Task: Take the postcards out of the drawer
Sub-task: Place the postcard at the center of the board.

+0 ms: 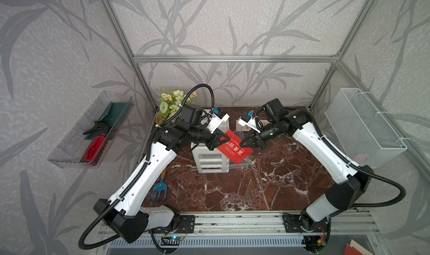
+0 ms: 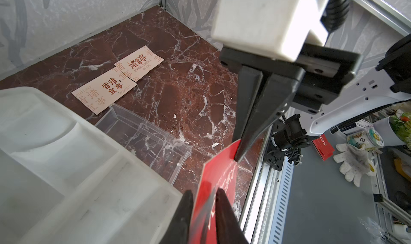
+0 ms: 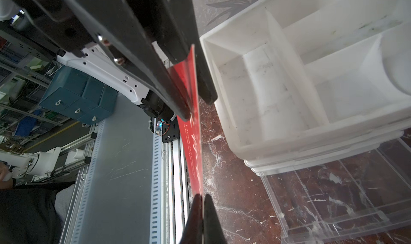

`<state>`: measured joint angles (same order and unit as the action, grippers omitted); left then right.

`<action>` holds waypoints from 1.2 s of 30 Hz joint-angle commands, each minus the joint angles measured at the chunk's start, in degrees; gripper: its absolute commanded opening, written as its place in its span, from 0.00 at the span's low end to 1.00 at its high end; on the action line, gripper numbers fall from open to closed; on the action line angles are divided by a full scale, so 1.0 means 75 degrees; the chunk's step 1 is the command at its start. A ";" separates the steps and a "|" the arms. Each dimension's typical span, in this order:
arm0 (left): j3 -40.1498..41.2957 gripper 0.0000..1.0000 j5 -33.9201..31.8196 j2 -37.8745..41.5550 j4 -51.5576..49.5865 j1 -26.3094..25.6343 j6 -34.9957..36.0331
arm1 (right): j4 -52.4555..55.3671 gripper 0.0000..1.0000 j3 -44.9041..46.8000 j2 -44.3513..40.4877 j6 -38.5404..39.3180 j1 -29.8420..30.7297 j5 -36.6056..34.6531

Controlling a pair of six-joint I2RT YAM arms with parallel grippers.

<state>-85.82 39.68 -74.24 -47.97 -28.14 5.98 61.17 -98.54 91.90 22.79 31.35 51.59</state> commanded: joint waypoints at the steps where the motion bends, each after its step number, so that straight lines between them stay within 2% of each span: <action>1: 0.0171 0.13 0.0161 0.0040 -0.0005 -0.0049 0.0234 | 0.0125 0.06 -0.0086 0.0018 0.0579 0.0035 0.0220; 8: 0.0367 0.00 -0.0294 0.0067 0.0429 -0.0050 0.0063 | -0.0704 0.17 0.0157 -0.0122 -0.0295 -0.0167 0.0202; 13: 0.0383 0.00 -0.0536 0.0116 0.0942 -0.0053 -0.0299 | -0.1730 0.26 0.0457 -0.0272 -0.1555 -0.0477 -0.0018; 19: 0.0107 0.00 -0.1104 0.0004 0.1245 -0.0046 -0.0846 | -0.3681 0.34 0.1431 -0.0851 -0.3712 -0.1204 -0.0244; 22: 0.0039 0.00 -0.1340 -0.0058 0.1538 -0.0048 -0.1161 | -0.4224 0.36 0.1906 -0.1108 -0.4293 -0.1352 -0.0576; 27: 0.0132 0.00 -0.1715 0.0017 0.2357 -0.0045 -0.1715 | -0.5568 0.43 0.2984 -0.1371 -0.5349 -0.1508 -0.0561; 32: 0.0731 0.00 -0.1676 0.0189 0.3720 -0.0046 -0.2363 | -0.7153 0.49 0.3835 -0.1355 -0.6478 -0.1520 -0.0432; 36: 0.0965 0.00 -0.1484 0.0142 0.4162 -0.0045 -0.2662 | -0.8107 0.53 0.4191 -0.1241 -0.7081 -0.1520 -0.0343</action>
<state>-79.48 27.97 -73.69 -22.57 -28.40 -10.87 10.37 -67.77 82.37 -24.34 20.14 47.64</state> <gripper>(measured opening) 0.048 0.526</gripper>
